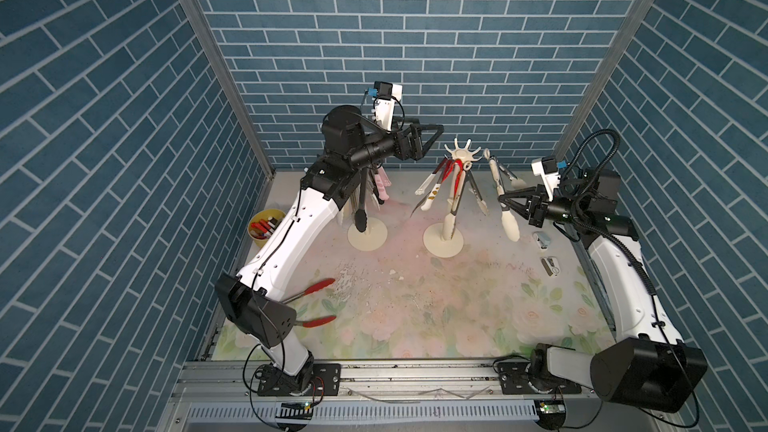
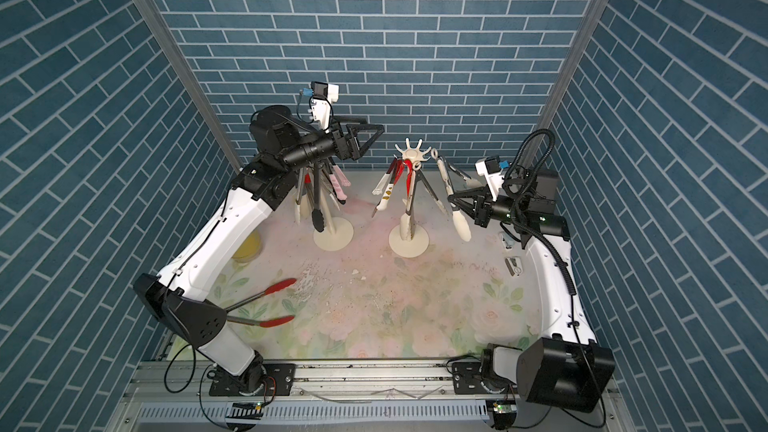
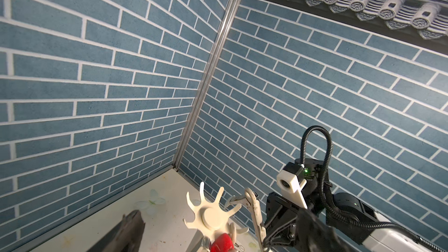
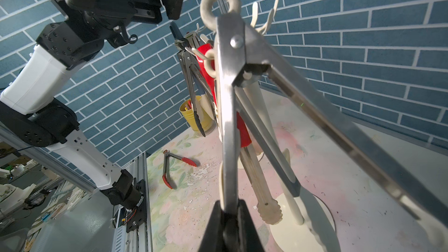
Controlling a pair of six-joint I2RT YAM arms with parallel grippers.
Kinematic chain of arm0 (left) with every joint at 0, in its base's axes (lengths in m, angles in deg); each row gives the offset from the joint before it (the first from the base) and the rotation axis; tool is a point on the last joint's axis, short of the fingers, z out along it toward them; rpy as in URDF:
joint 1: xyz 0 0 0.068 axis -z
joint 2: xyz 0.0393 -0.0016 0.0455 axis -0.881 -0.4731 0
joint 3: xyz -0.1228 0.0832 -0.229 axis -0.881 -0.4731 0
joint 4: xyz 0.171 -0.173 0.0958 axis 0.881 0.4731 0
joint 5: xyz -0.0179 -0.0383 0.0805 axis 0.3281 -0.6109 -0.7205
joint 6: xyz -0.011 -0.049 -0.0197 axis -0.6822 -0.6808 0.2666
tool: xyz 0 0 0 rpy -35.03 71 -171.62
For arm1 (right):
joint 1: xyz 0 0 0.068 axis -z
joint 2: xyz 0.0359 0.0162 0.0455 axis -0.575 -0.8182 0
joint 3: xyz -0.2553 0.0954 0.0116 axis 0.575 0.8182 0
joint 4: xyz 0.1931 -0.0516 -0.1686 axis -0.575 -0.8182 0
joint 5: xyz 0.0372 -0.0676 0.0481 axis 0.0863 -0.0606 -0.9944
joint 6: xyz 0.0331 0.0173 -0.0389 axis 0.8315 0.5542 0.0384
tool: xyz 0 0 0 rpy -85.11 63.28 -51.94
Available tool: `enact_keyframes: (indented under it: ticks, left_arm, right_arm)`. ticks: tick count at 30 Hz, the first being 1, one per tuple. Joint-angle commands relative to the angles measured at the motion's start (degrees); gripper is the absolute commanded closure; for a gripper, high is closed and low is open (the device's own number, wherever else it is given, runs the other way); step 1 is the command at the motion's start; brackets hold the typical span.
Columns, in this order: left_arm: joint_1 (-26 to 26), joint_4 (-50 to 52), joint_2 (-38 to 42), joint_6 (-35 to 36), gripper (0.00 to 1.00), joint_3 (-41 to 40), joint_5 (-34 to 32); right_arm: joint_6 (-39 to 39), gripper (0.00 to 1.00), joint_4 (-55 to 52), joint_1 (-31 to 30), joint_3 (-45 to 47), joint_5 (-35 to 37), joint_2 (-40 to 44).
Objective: Hang food tongs on kitchen utensil racks
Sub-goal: Hang the food tongs on the rack.
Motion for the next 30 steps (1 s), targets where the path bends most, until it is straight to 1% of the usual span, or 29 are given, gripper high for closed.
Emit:
enact_keyframes:
  ticks: [1,6,11,19,23,30]
  left_arm:
    - [-0.3,1.9,2.5,3.0,0.01,-1.4,-0.5]
    - [-0.3,3.8,5.3,4.9,0.01,-3.6,-1.4]
    - [-0.5,5.1,7.7,6.3,0.01,-5.4,-2.0]
    - [-1.8,4.9,10.4,6.3,0.01,-9.0,-2.5]
    - [-2.5,5.0,11.9,6.2,0.01,-11.0,-2.6]
    - [-4.0,7.0,16.1,6.1,0.01,-15.5,-3.6]
  right_arm:
    - [-3.0,1.0,0.1,-0.4,0.1,-2.1,-0.4]
    - [-5.1,1.0,-2.7,-1.5,-0.8,-2.0,-2.0]
    - [-5.7,1.0,-3.3,-2.1,-1.2,-1.8,-2.5]
    - [-6.5,1.0,-4.3,-2.4,-1.9,-1.6,-2.4]
    - [-8.3,1.0,-7.4,-2.7,-3.5,-1.6,-4.1]
    - [-9.3,1.0,-7.8,-3.3,-2.5,-0.8,-4.9]
